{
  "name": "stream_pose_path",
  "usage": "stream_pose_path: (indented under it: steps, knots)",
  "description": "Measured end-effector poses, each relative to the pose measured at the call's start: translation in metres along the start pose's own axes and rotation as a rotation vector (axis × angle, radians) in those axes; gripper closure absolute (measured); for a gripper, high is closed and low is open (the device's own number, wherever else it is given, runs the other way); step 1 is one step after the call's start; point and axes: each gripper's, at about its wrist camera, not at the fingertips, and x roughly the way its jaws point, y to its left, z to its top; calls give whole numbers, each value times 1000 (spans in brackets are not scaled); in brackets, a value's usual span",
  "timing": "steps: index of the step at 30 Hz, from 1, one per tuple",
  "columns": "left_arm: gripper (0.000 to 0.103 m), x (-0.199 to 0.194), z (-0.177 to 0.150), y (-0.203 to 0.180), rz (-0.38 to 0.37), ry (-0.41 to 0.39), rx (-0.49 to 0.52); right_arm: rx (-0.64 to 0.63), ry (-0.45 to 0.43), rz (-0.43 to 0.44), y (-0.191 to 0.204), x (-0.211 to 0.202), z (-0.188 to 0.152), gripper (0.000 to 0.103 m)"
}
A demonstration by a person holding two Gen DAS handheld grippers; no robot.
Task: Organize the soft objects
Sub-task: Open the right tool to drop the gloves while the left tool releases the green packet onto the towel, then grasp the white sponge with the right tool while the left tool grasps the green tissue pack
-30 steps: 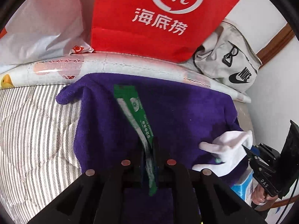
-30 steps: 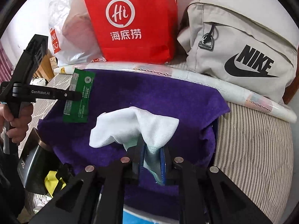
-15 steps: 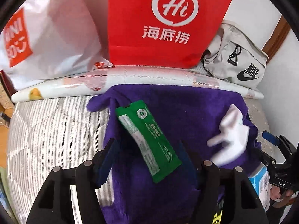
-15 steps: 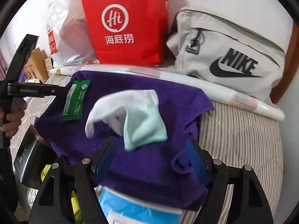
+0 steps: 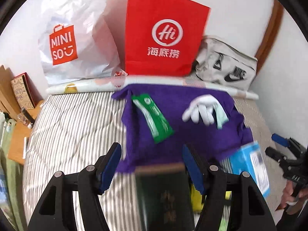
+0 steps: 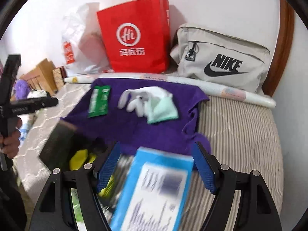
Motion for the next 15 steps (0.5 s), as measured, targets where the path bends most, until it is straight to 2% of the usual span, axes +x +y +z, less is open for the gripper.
stream_pose_path:
  steps: [8, 15]
  knots:
    - [39, -42, -63, -15, -38, 3, -7, -36, 3, 22, 40, -45, -50, 27]
    - [39, -57, -105, -14, -57, -1, -63, 35, 94, 66, 63, -53, -113, 27]
